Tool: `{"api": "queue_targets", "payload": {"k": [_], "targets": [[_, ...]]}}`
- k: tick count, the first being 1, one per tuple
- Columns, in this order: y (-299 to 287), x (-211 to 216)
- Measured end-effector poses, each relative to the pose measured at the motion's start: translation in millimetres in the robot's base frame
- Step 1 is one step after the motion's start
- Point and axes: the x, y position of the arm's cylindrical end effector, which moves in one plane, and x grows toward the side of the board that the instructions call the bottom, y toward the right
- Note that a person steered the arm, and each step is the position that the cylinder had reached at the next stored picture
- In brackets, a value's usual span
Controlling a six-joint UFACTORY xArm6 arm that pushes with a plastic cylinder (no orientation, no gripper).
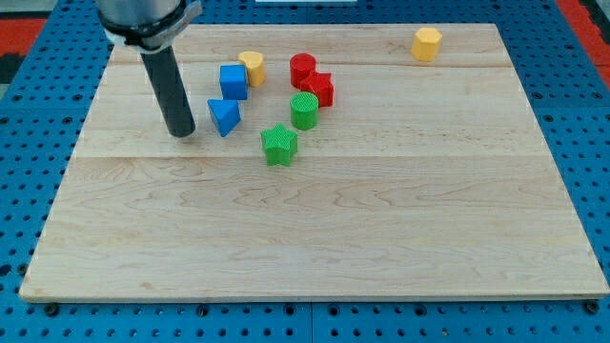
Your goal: Put the blue triangle to the bottom right side of the blue cube
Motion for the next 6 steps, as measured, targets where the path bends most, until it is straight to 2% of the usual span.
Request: {"api": "queue_targets", "payload": {"k": [1, 6], "targets": [[26.0, -18.8], [69.5, -29.4]]}}
